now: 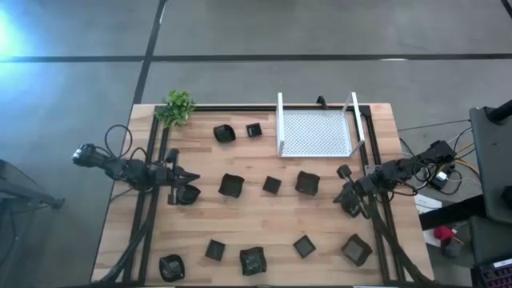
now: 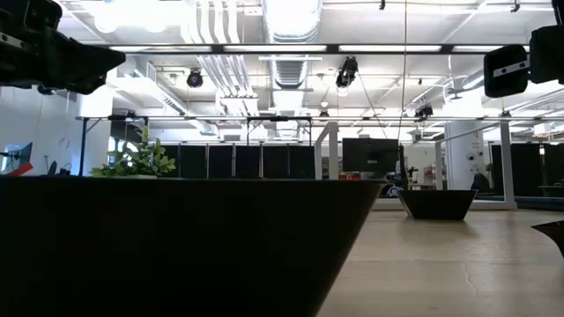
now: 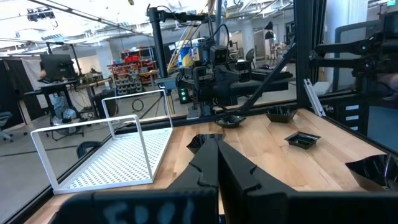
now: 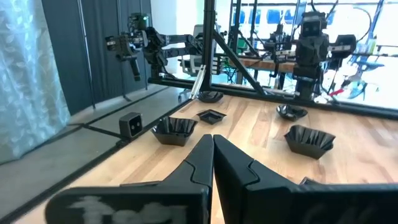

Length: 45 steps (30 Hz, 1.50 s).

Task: Pick & Place Mini shaped plates
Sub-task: Put the distorted square plate on the shelf

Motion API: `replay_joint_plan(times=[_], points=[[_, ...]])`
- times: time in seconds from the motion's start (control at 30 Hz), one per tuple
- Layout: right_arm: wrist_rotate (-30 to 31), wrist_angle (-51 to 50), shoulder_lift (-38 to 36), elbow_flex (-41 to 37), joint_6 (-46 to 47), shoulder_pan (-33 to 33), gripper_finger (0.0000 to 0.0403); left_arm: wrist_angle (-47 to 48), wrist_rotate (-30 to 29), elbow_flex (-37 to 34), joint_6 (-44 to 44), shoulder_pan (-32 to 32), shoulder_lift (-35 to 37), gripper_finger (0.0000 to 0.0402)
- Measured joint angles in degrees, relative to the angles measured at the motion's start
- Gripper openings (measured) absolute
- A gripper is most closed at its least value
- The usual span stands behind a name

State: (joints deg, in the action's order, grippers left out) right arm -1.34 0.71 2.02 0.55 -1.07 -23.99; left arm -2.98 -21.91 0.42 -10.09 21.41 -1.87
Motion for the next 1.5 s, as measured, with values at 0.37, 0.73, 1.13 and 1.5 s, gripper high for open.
replay_joint_plan(times=[0.37, 0.73, 1.13, 1.5], points=[[0.0, 0.0, 0.0, 0.0, -6.2, 0.0, 0.0008, 0.0, 0.0, 0.0, 0.0, 0.0, 0.0, 0.0000], [0.0, 0.3, 0.0, 0.0, -2.1, 0.0, 0.0008, 0.0, 0.0, 0.0, 0.0, 0.0, 0.0, 0.0000], [0.1, 4.4, 0.0, 0.0, -4.2, 0.0, 0.0008, 0.0, 0.0, 0.0, 0.0, 0.0, 0.0, 0.0000], [16.6, 4.6, 0.1, 0.5, -3.4, 0.0, 0.0008, 0.0, 0.0, 0.0, 0.0, 0.0, 0.0, 0.0000]])
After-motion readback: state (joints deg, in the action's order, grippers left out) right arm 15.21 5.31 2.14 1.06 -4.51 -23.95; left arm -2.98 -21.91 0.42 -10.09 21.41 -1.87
